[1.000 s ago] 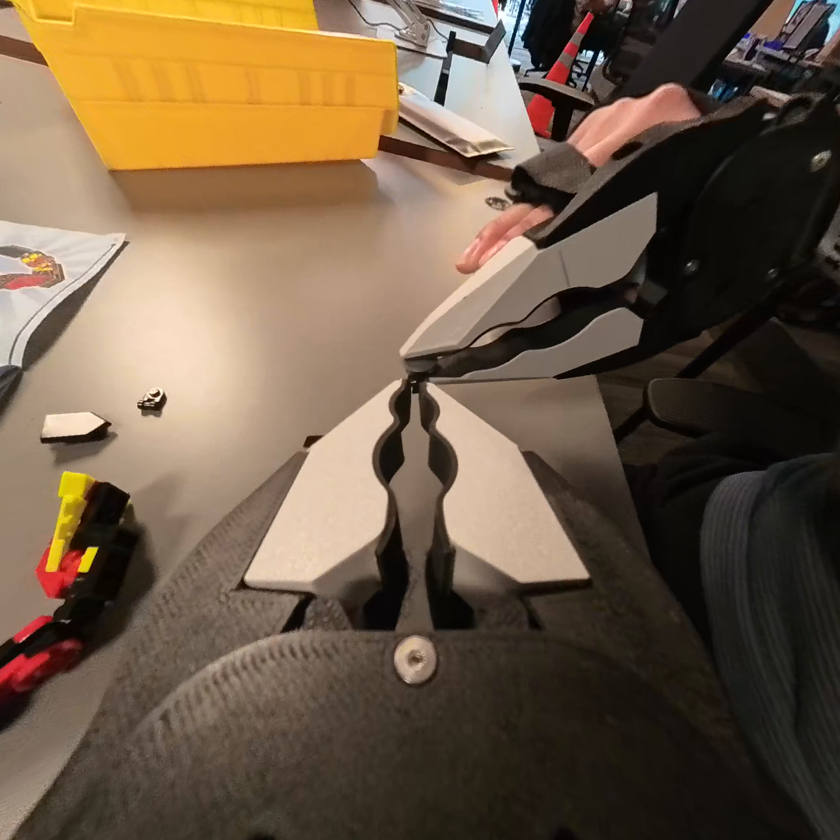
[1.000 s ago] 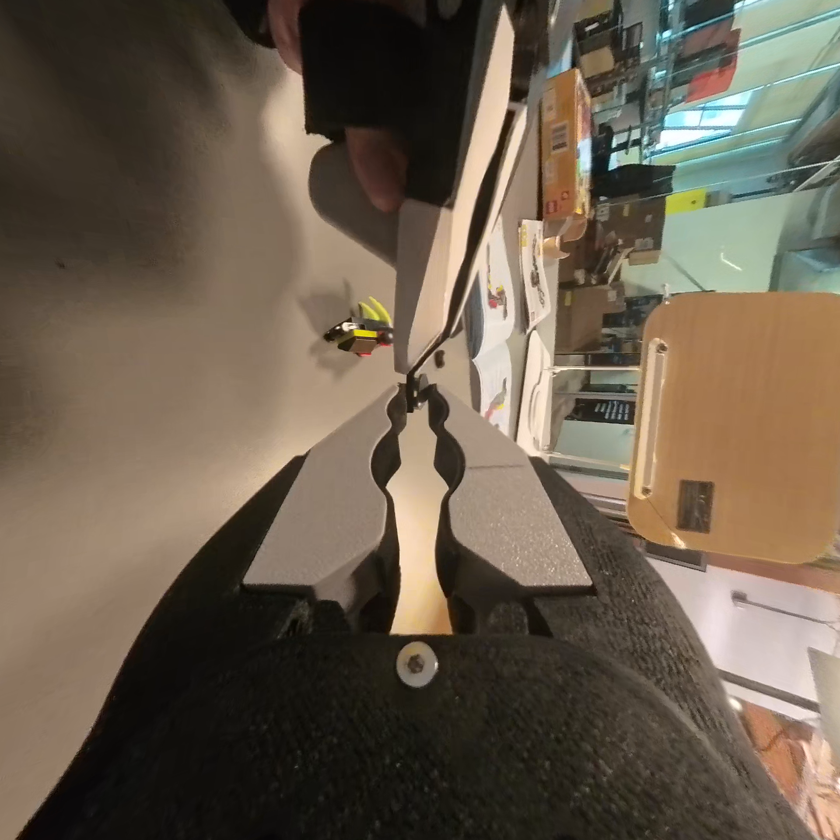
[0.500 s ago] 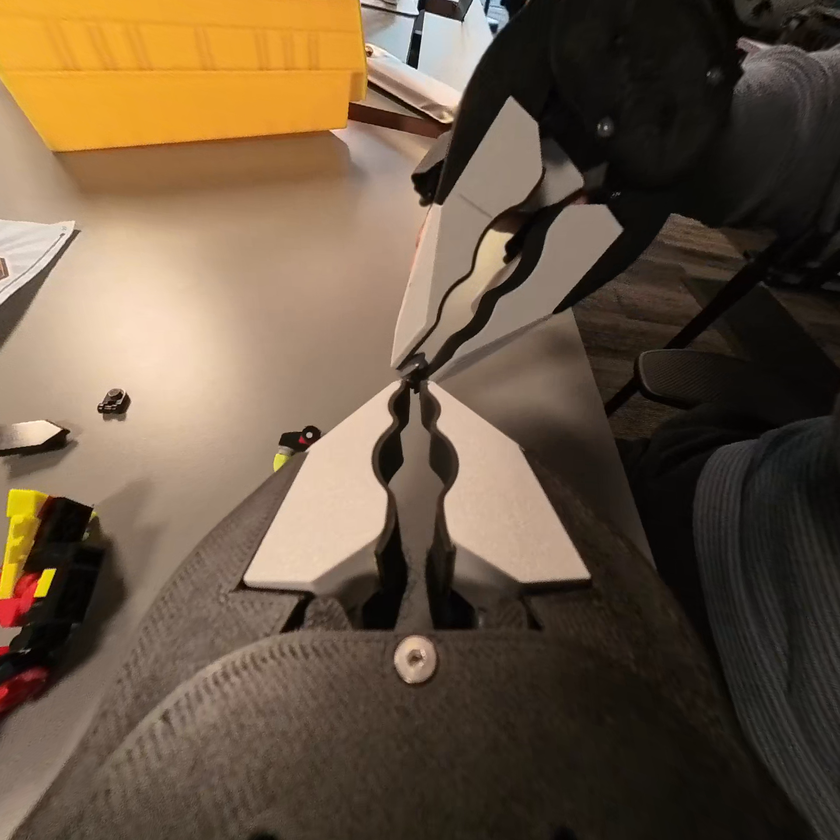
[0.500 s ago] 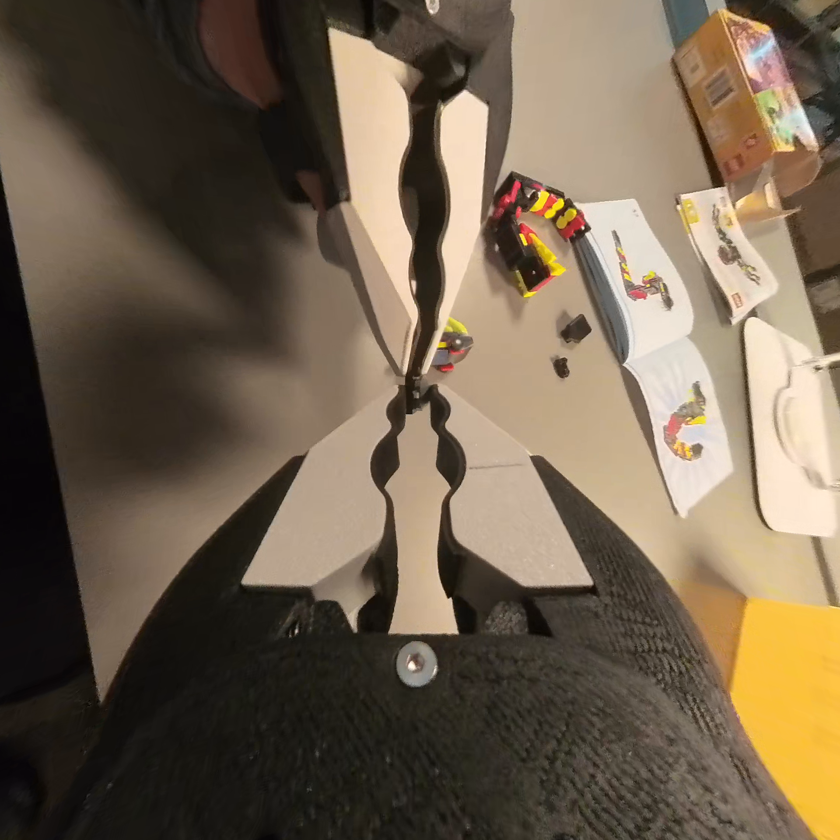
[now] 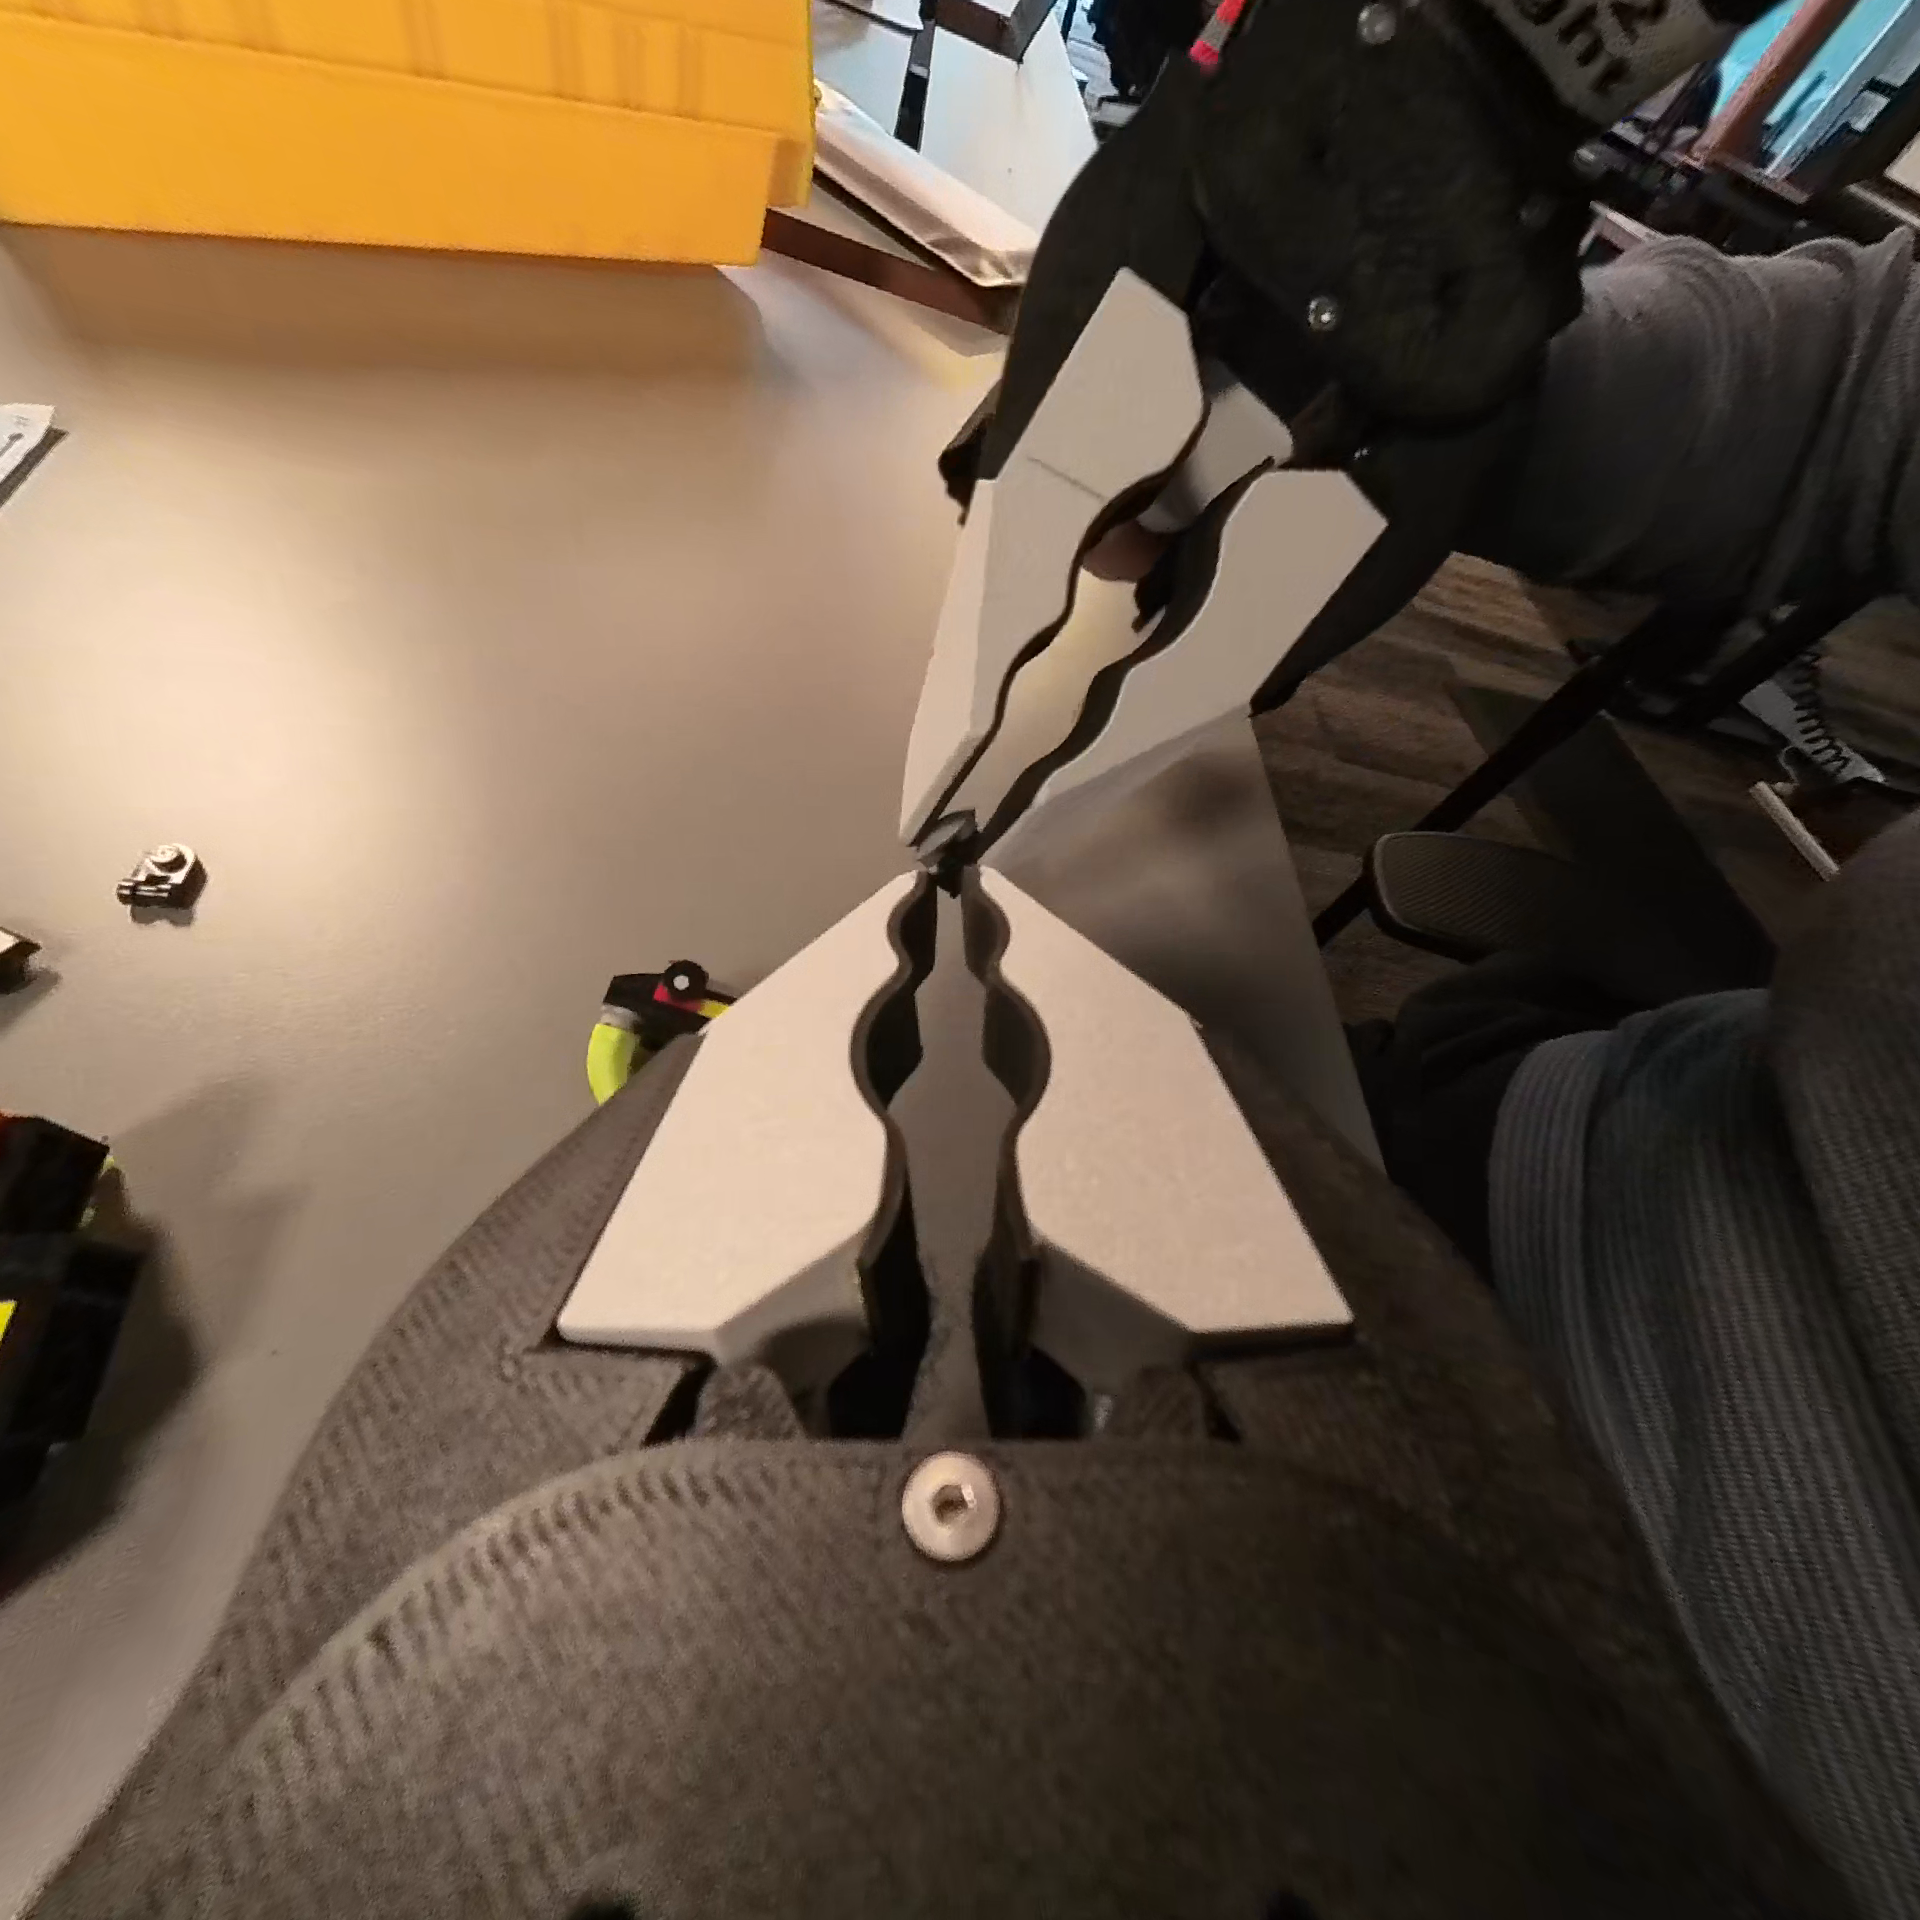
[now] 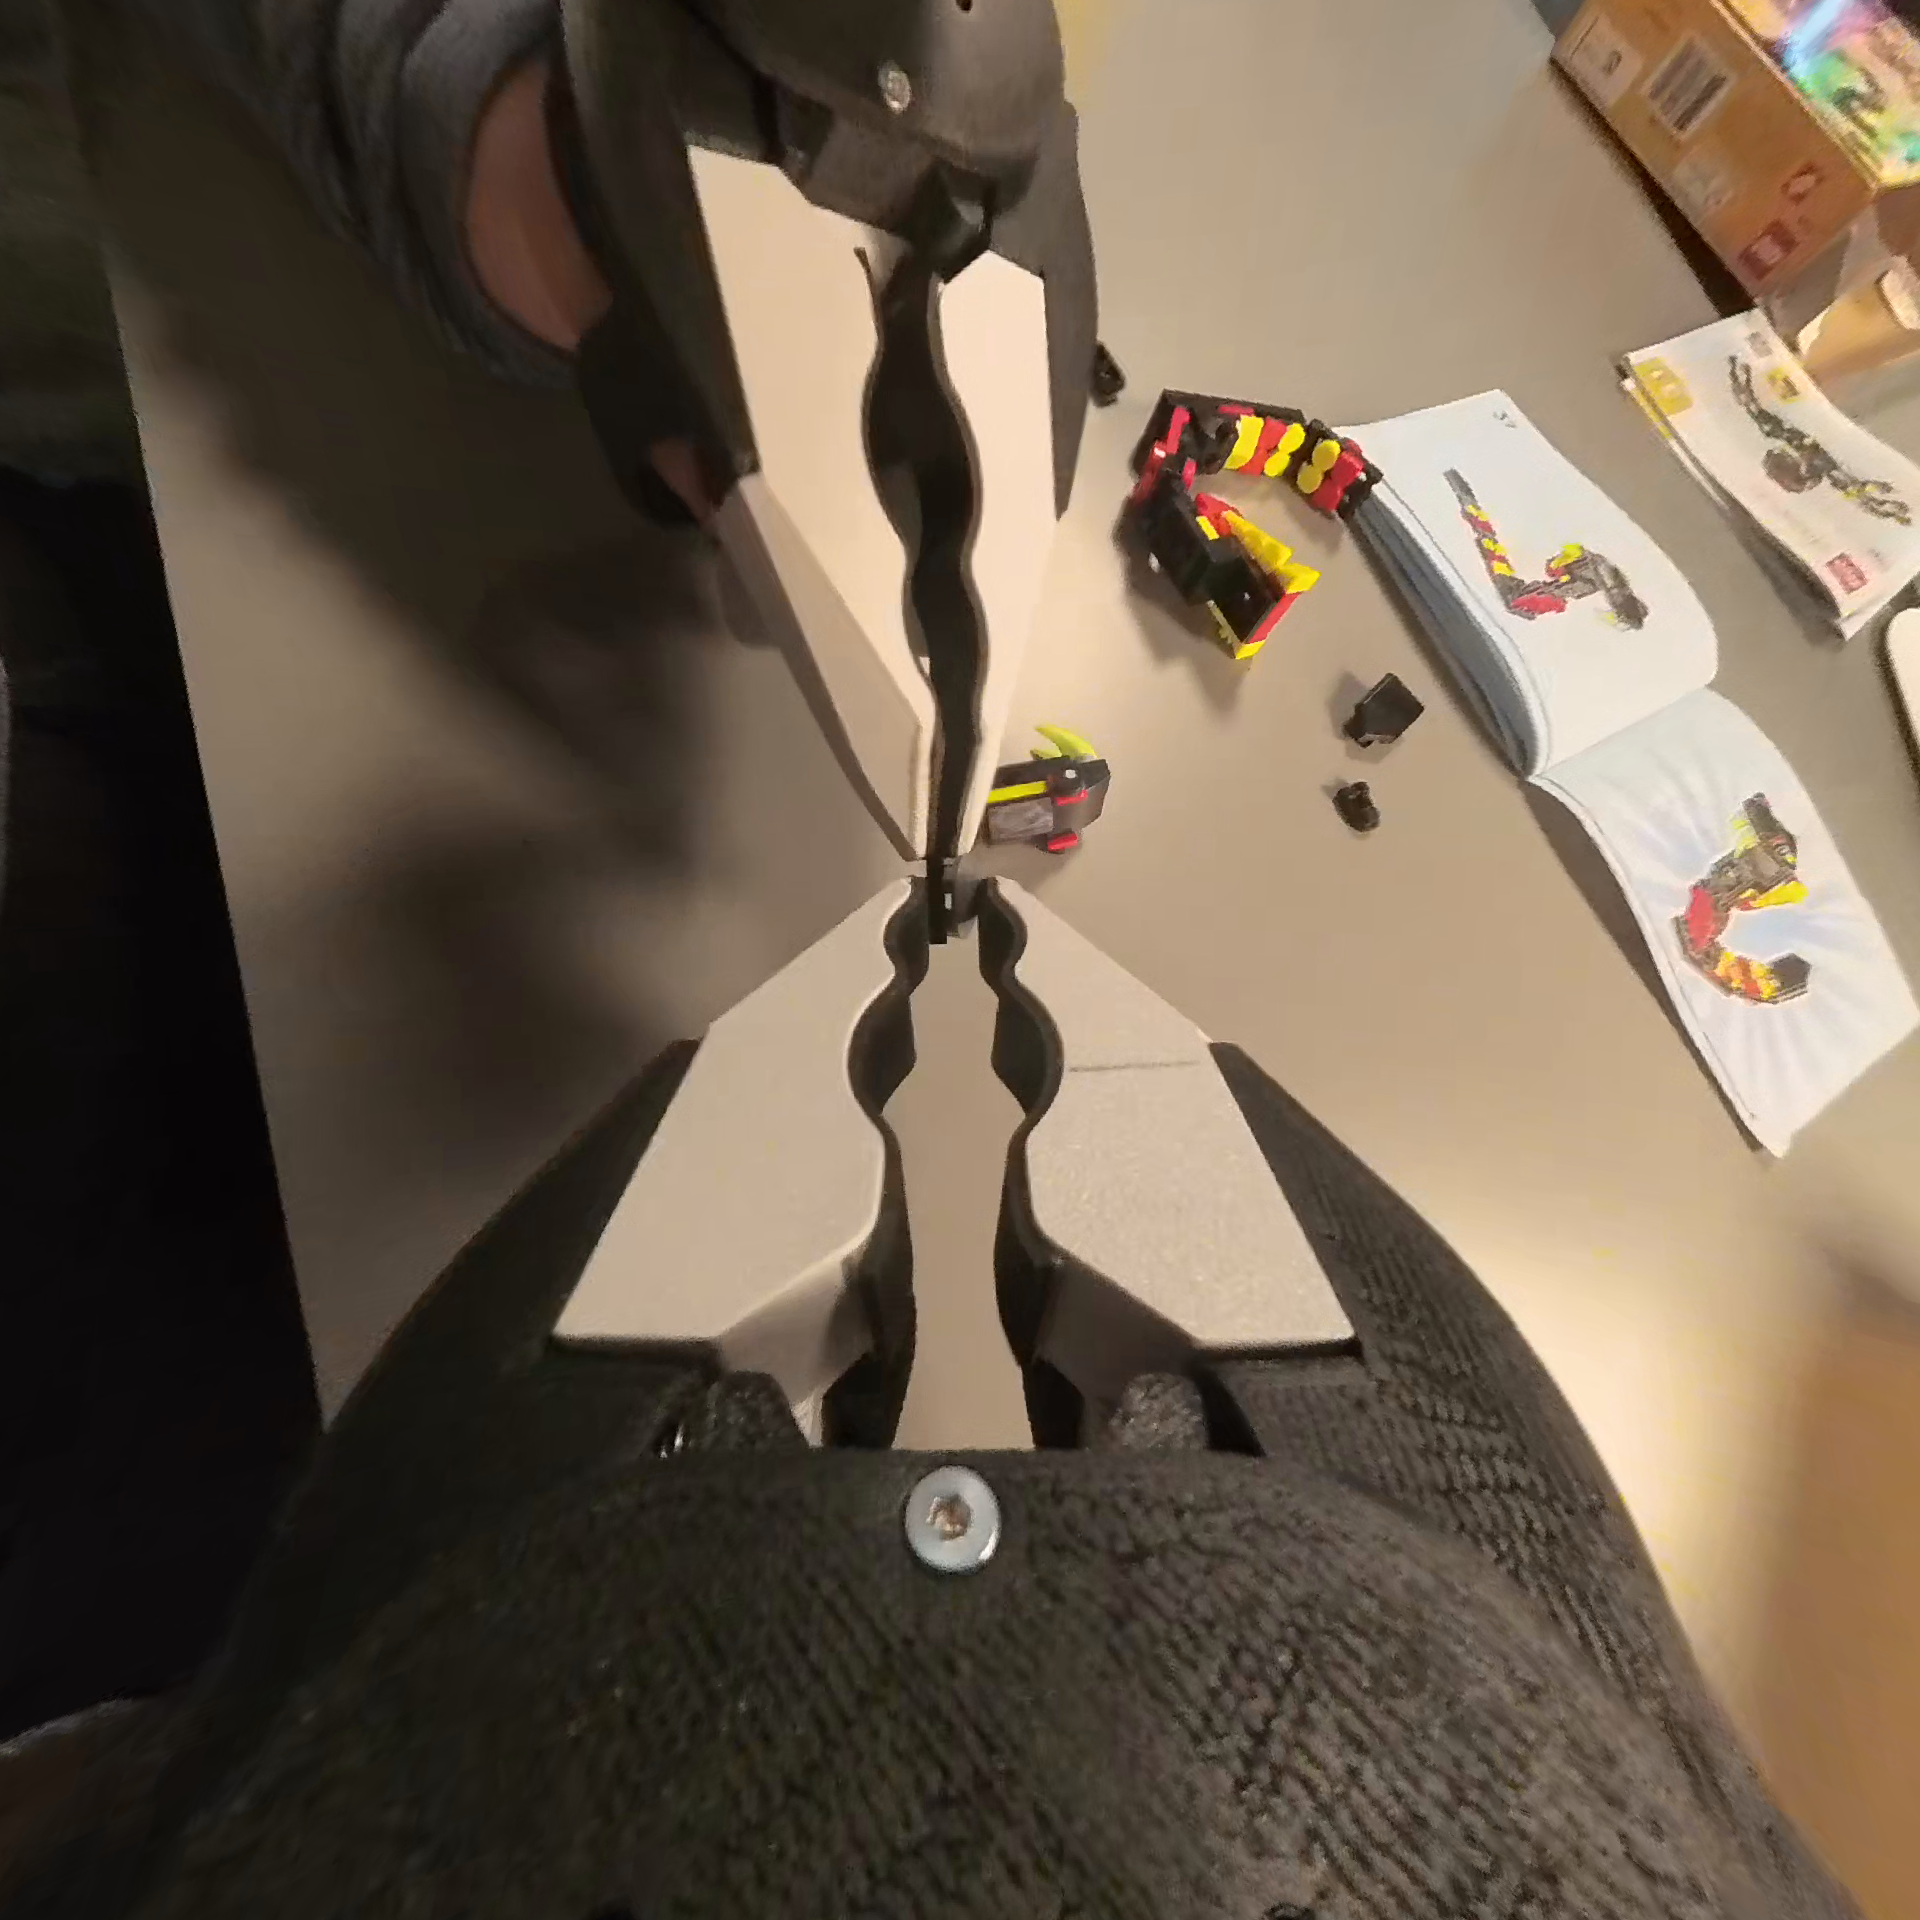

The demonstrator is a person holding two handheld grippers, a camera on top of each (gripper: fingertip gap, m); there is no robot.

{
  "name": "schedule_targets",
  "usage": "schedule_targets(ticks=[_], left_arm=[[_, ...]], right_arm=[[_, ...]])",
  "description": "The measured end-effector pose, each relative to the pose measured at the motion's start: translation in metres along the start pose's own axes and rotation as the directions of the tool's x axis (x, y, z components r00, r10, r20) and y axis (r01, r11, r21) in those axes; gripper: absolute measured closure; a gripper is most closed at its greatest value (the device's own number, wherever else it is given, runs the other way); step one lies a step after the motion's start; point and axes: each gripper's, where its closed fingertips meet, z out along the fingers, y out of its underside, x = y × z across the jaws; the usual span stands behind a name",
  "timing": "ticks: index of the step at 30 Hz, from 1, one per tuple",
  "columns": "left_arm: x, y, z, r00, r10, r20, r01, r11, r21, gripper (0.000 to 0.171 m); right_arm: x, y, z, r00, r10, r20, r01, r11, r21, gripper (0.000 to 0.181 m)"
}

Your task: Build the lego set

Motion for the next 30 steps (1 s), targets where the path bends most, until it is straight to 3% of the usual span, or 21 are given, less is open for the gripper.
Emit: schedule_targets(ticks=[7, 19, 30], left_arm=[[0.0036, 0.003, 0.0017, 1.0, 0.021, -0.012, -0.022, 1.0, -0.022, 0.168], [0.0025, 0.001, -0.0002, 0.999, -0.021, -0.036, 0.021, 1.0, -0.007, 0.168], [0.0093, 0.0024, 0.0019, 0.997, -0.028, -0.071, 0.027, 1.0, -0.017, 0.168]], right_arm=[[-0.0041, 0.0024, -0.0011, 0.992, -0.126, 0.005, 0.126, 0.991, -0.046, 0.174], [-0.0007, -0.0006, -0.003, 0.978, -0.193, -0.075, 0.191, 0.981, -0.029, 0.174], [-0.008, -0.0001, -0.0069, 0.997, -0.067, 0.05, 0.063, 0.996, 0.069, 0.173]])
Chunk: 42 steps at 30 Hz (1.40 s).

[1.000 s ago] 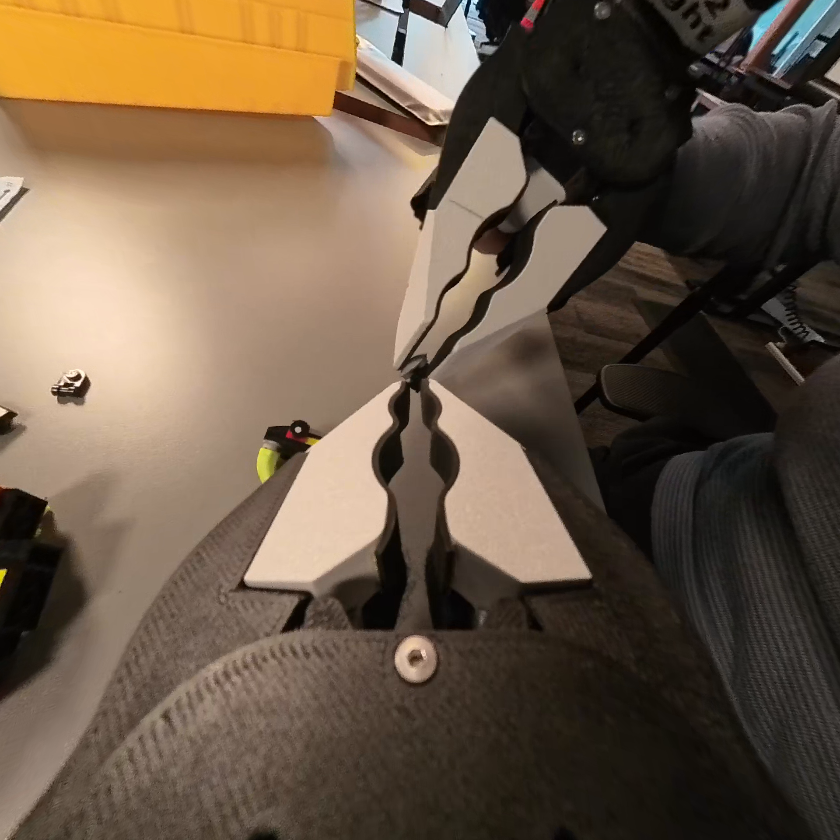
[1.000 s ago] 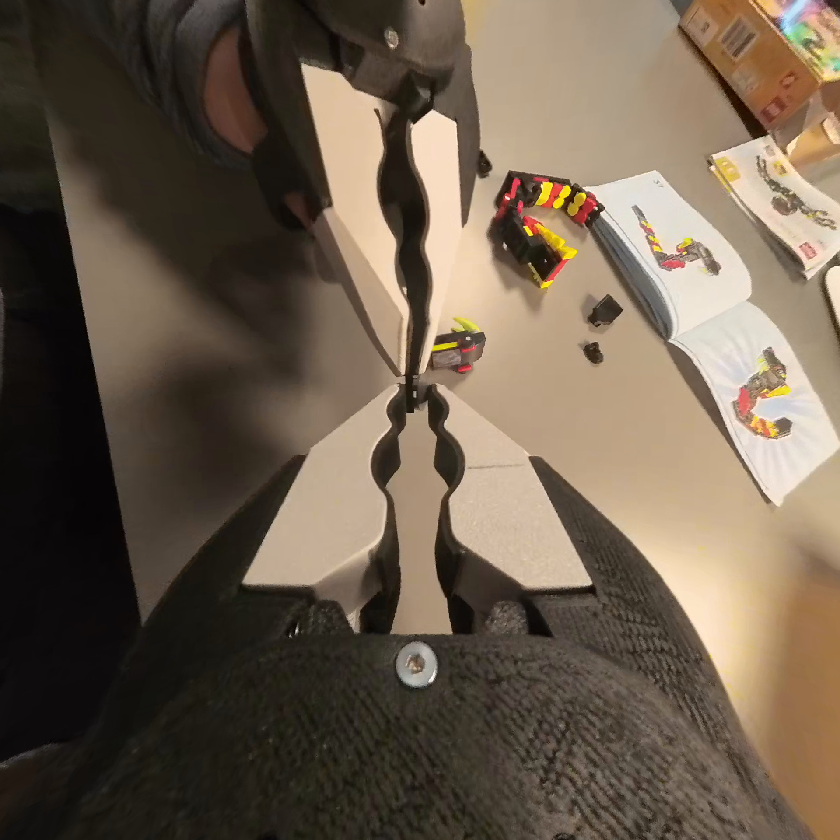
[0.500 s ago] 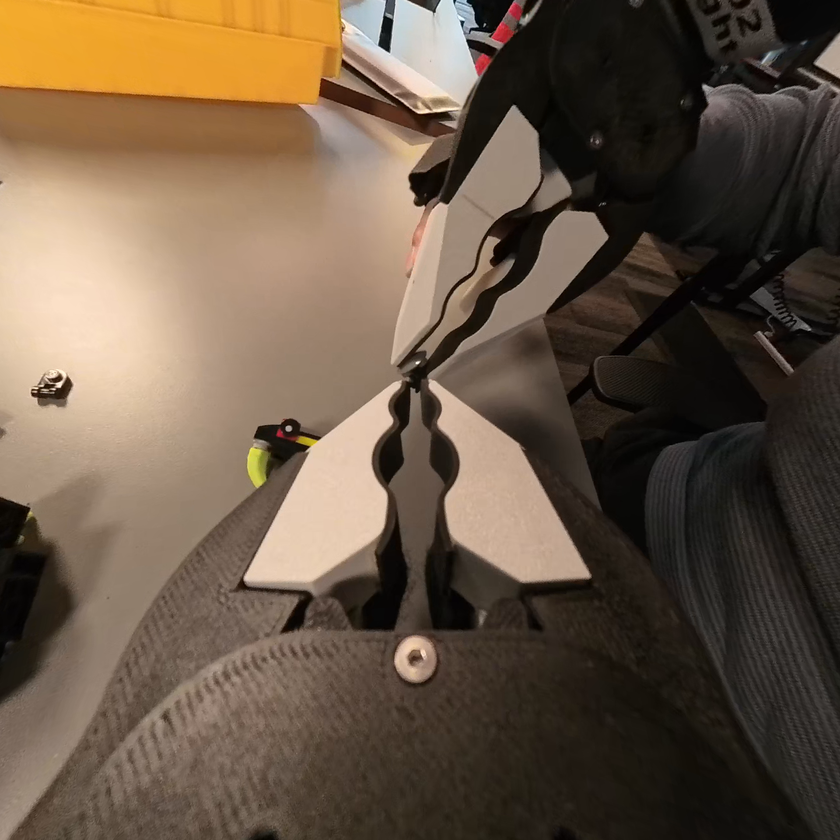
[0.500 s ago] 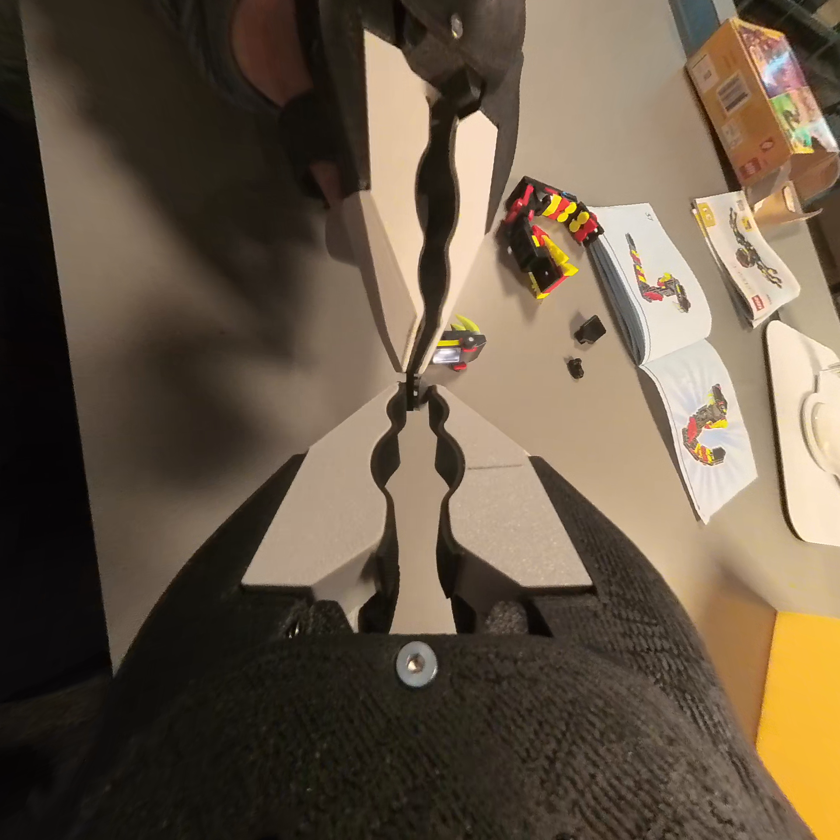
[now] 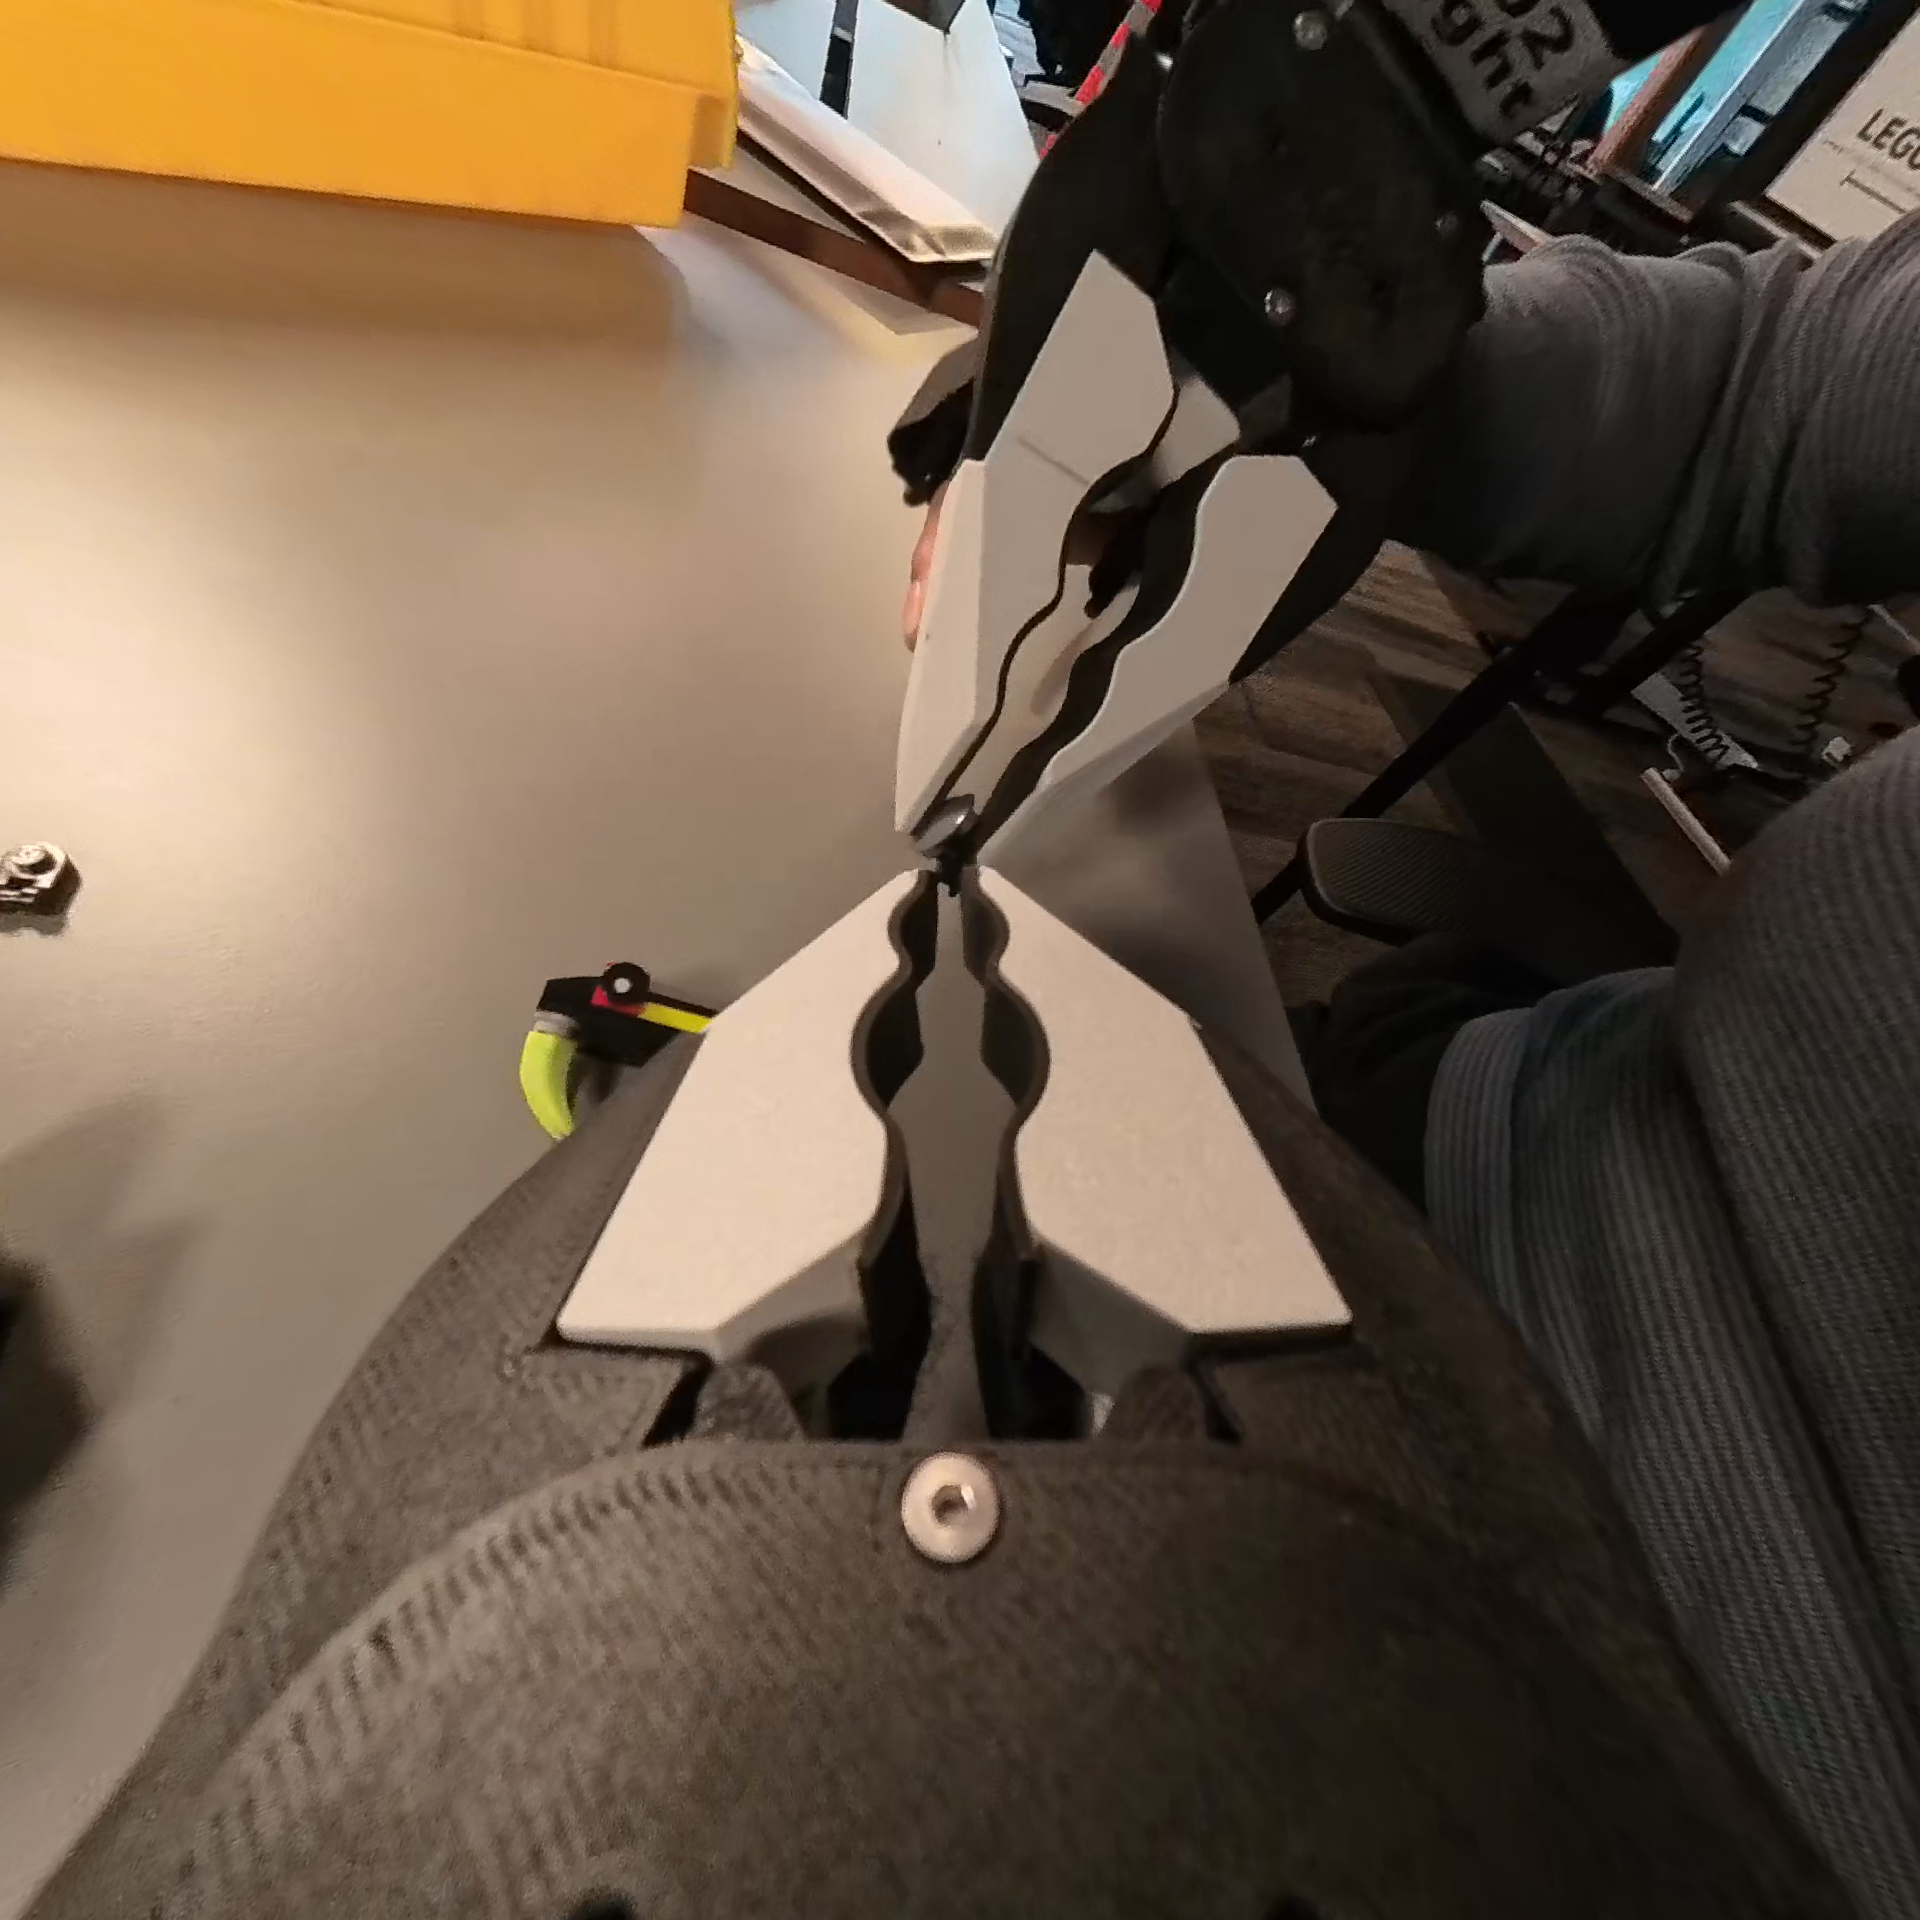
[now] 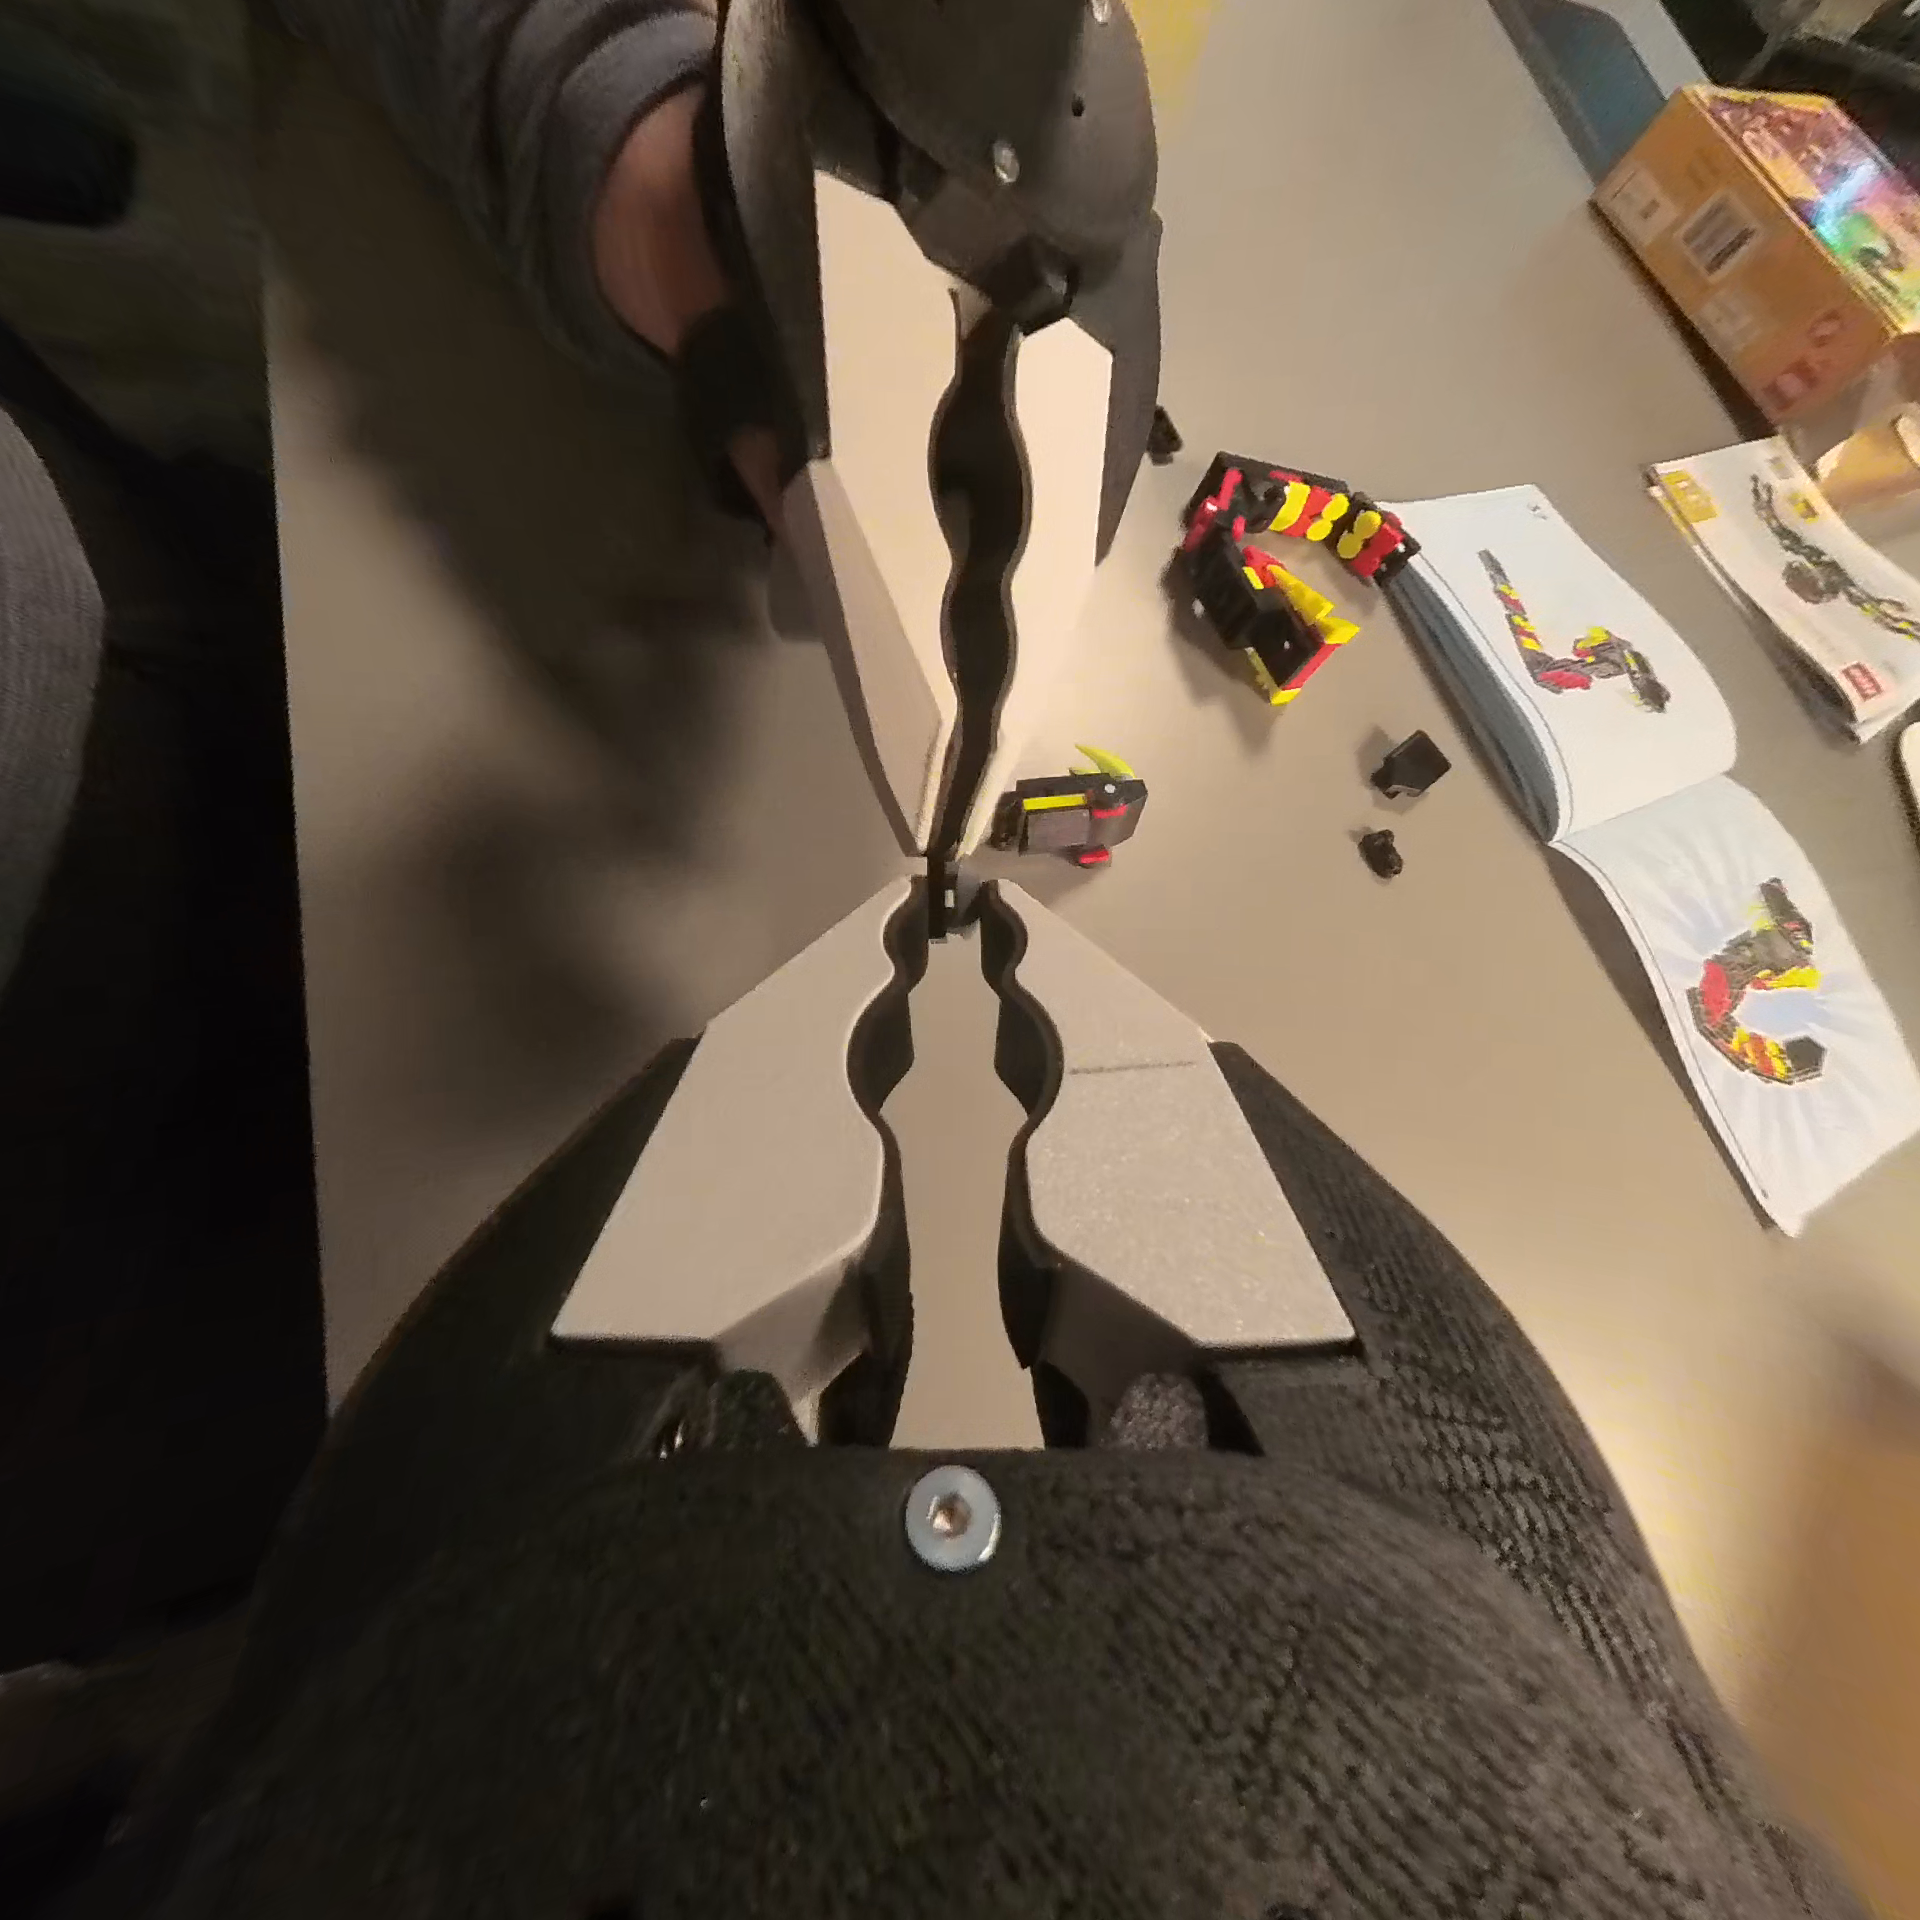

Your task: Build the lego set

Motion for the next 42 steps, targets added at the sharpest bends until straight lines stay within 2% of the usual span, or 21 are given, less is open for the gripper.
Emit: schedule_targets(ticks=[9, 15, 19, 25, 31, 38, 42], left_arm=[[-0.006, -0.001, -0.002, 0.998, -0.063, 0.002, 0.063, 0.998, 0.012, 0.169], [-0.006, -0.002, -0.002, 0.998, -0.07, 0.001, 0.07, 0.997, 0.013, 0.169], [-0.003, -0.001, -0.001, 0.997, -0.072, -0.023, 0.073, 0.997, 0.006, 0.169], [-0.002, 0.0, -0.001, 0.997, -0.068, -0.028, 0.068, 0.998, 0.0, 0.168], [-0.005, 0.001, 0.0, 0.997, -0.079, -0.01, 0.079, 0.997, -0.007, 0.17], [-0.003, 0.004, 0.002, 0.999, -0.052, -0.007, 0.052, 0.998, -0.028, 0.169], [0.002, -0.001, -0.002, 0.994, -0.08, -0.076, 0.081, 0.997, 0.006, 0.169]], right_arm=[[0.007, 0.0, 0.003, 0.994, 0.006, -0.106, -0.004, 1.0, 0.019, 0.173], [0.008, 0.0, 0.002, 0.982, -0.06, -0.177, 0.06, 0.998, -0.007, 0.173], [0.005, -0.001, 0.001, 0.991, -0.033, -0.127, 0.035, 0.999, 0.015, 0.174], [0.002, -0.002, 0.002, 0.986, 0.166, 0.015, -0.167, 0.984, 0.063, 0.175], [0.002, 0.003, 0.007, 0.988, 0.157, -0.004, -0.156, 0.987, 0.021, 0.172], [0.0, 0.006, 0.006, 0.998, 0.059, -0.026, -0.06, 0.996, -0.059, 0.174], [-0.002, -0.002, 0.002, 0.994, 0.105, 0.026, -0.106, 0.993, 0.049, 0.174]])
